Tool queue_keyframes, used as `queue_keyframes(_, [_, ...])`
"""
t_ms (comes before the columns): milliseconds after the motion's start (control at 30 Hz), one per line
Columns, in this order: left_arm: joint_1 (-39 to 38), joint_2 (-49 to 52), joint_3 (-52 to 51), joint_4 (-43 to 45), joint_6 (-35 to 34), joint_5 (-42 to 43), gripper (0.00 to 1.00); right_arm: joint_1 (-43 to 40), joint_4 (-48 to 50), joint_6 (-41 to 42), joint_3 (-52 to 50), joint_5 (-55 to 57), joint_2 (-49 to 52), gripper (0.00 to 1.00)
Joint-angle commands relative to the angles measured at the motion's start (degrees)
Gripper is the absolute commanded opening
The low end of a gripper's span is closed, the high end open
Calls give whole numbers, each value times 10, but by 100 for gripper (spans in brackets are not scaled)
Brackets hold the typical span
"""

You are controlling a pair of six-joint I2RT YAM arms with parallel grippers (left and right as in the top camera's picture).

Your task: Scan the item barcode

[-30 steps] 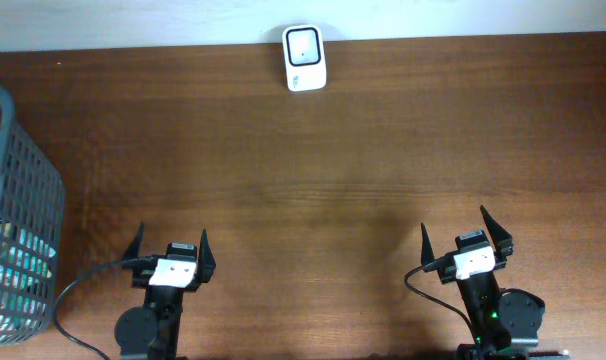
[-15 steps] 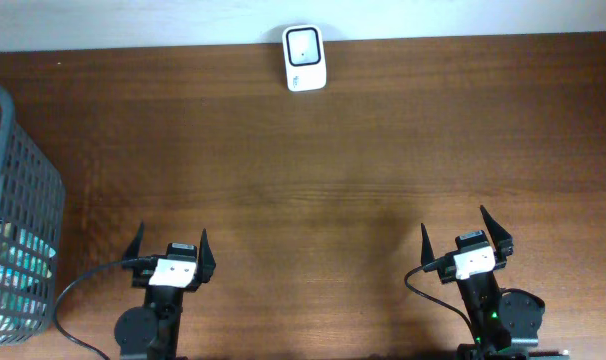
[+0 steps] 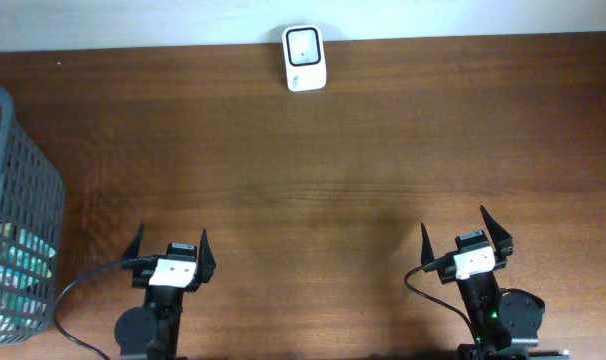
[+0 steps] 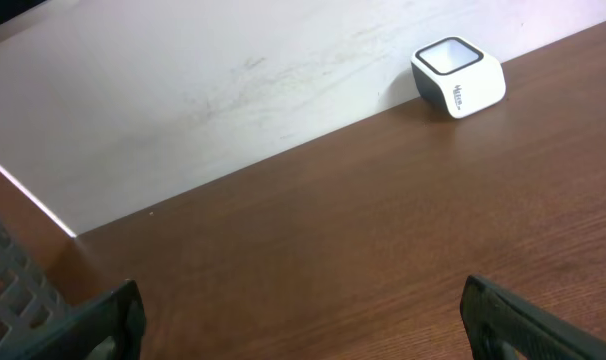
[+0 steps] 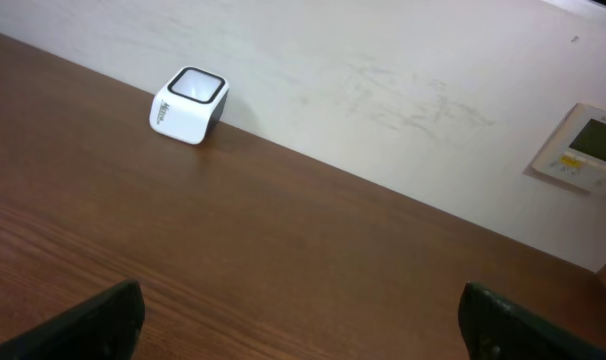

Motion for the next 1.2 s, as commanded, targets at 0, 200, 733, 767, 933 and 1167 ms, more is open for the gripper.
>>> queue_keyframes(0, [-1, -3, -2, -3, 3, -5, 99, -3, 2, 3, -5, 1, -4, 99])
queue_keyframes(200, [-1, -3, -2, -3, 3, 0, 99, -3, 2, 3, -5, 1, -4, 99])
queue_keyframes(733, [-1, 24, 48, 49, -64, 22, 99, -3, 2, 3, -5, 1, -4, 99])
queue_keyframes(767, [-1, 40, 66, 48, -64, 27, 99, -3, 2, 3, -5, 1, -4, 99])
queue_keyframes(933, [-1, 206, 213, 42, -64, 49, 99, -3, 2, 3, -5, 1, -4, 99])
queue_keyframes(1167, [-1, 503, 552, -153, -64, 97, 99, -3, 2, 3, -5, 1, -4, 99])
